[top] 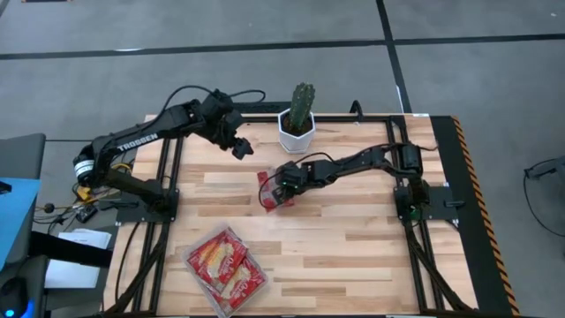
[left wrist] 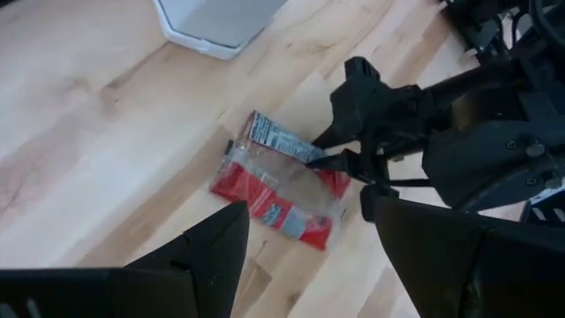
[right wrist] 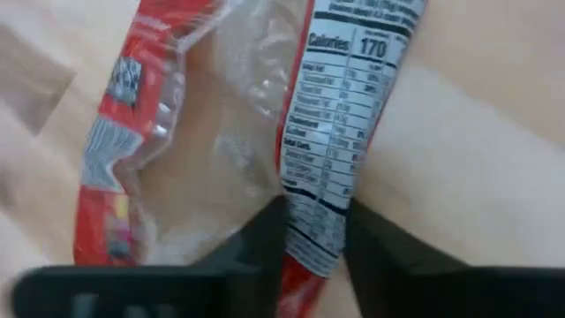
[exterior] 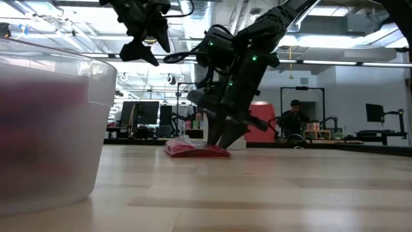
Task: Sort popcorn bags into baskets
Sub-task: Put the red popcorn bag into the transparent bin
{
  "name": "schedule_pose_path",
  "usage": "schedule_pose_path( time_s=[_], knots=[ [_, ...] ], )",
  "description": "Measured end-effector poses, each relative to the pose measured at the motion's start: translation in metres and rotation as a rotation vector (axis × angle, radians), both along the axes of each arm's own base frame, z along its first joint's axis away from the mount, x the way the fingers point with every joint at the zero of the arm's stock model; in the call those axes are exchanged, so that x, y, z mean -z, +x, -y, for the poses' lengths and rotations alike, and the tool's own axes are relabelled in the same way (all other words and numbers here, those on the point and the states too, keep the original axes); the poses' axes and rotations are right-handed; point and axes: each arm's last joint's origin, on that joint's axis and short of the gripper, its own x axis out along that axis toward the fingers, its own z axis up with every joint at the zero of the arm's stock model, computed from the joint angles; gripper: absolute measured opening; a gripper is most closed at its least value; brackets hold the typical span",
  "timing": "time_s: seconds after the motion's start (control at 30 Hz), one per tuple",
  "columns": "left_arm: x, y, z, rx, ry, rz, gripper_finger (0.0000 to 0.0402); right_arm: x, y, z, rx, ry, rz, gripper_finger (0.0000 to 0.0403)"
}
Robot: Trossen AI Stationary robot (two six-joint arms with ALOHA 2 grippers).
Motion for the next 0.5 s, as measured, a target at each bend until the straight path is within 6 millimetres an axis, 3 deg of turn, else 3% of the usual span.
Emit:
schedule_pose_path(
  time_s=[0.17,0.33,0.5],
  knots=[
    [-0.005,-0.002,0.006,0.023,-0.072,0.046,0.0236,0.0,0.001,-0.002,-0.015,0.015,0.007,0.0016],
    [-0.022,-0.016,0.017,0.045,-0.149,0.138,0.0236,-0.007,0.007,-0.005,-0.026,0.015,0.028,0.0011],
    [-0.051,-0.047,0.034,0.022,-0.156,0.26,0.0236,-0.031,0.024,-0.019,-0.066,0.008,0.117,0.0006]
  ],
)
